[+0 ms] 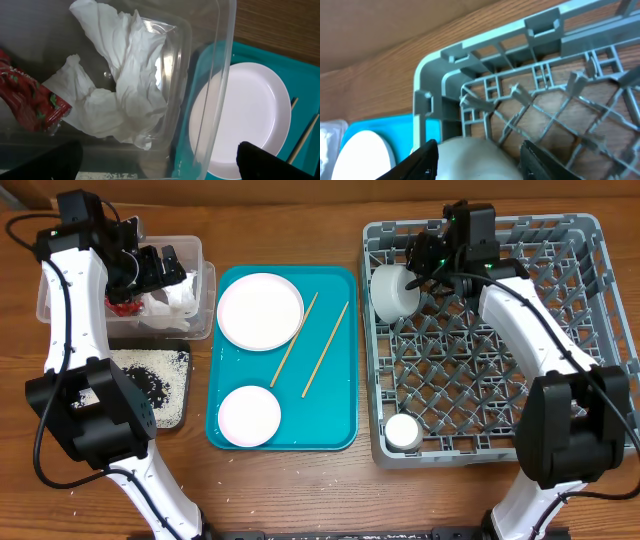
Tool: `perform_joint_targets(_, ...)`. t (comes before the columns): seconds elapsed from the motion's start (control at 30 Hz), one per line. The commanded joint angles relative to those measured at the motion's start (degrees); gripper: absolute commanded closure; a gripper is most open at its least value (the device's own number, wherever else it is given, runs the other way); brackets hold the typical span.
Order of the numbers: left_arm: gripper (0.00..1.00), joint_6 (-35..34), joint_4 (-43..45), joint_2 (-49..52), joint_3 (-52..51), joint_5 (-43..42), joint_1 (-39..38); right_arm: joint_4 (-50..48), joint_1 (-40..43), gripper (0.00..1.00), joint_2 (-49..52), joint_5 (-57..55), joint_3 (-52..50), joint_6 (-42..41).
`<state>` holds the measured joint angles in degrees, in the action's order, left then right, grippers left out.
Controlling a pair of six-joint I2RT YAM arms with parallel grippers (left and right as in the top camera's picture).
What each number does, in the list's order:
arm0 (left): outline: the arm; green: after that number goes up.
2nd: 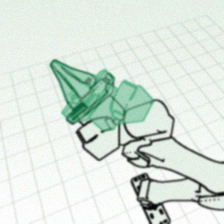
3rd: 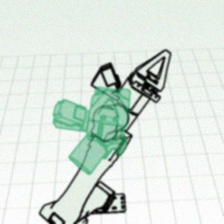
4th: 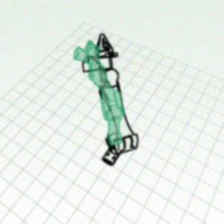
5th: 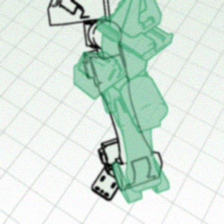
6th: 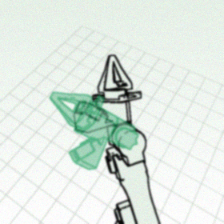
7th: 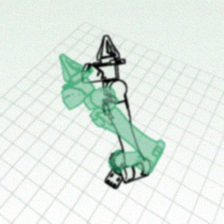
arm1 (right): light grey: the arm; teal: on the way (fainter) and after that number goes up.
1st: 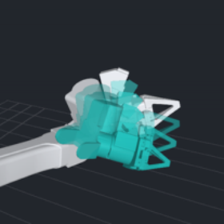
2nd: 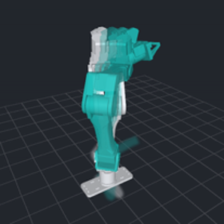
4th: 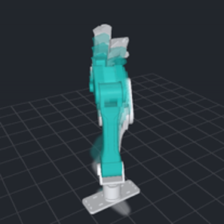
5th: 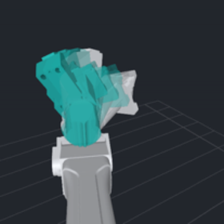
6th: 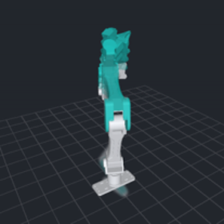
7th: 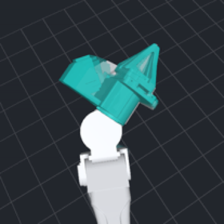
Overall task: Sort waste into correct bins and load items into the dishwasher
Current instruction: 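Return the right gripper to the teal tray and grasp the pink plate, then lift the pink plate and carry it into the dish rack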
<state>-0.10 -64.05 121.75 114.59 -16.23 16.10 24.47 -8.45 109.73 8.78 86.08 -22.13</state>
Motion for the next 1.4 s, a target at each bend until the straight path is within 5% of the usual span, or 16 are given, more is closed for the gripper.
perform_joint_targets(0.0, 0.00, 0.07, 0.00, -0.79, 1.42, 0.15, 0.00, 1.62, -2.32, 0.44, -9.29, 0.35, 0.31, 2.01)
perform_joint_targets(0.07, 0.00, 0.07, 0.02, -0.79, 1.42, 0.15, -0.02, 5.01, -4.48, 0.30, -12.15, 2.34, 0.31, 2.51)
perform_joint_targets(0.13, 0.00, 0.07, 0.02, -0.79, 1.42, 0.15, -0.02, 7.43, -6.67, 0.26, -12.85, 7.43, 0.31, 2.67)
perform_joint_targets(0.37, 0.00, 0.07, 0.00, -0.79, 1.42, 0.15, -0.02, 14.71, -26.86, 0.26, -4.31, 14.69, -0.61, -3.78)
perform_joint_targets(0.67, 0.00, 0.07, 0.02, -0.79, 1.42, 0.15, 0.00, 18.58, -35.69, 0.50, 10.21, 20.26, -0.55, -4.70)
perform_joint_targets(0.9, 0.00, 0.07, 0.02, -0.79, 1.42, 0.15, 0.00, 17.70, -35.85, 0.96, 10.21, 17.38, 0.81, -4.50)
perform_joint_targets(1.0, 0.00, 0.07, 0.02, -0.79, 1.40, 0.15, 0.00, 20.24, -35.58, 0.96, 9.92, 15.87, 3.26, -4.50)
perform_joint_targets(1.17, 0.00, 0.09, 0.02, -0.79, 1.42, 0.15, 0.00, 39.21, -32.89, 0.96, 0.24, -9.35, 14.97, -4.57)
perform_joint_targets(1.37, 0.00, 0.09, 0.02, -0.79, 1.40, 0.15, 0.00, 50.23, -32.06, 0.96, -13.55, -40.06, 17.59, -13.42)
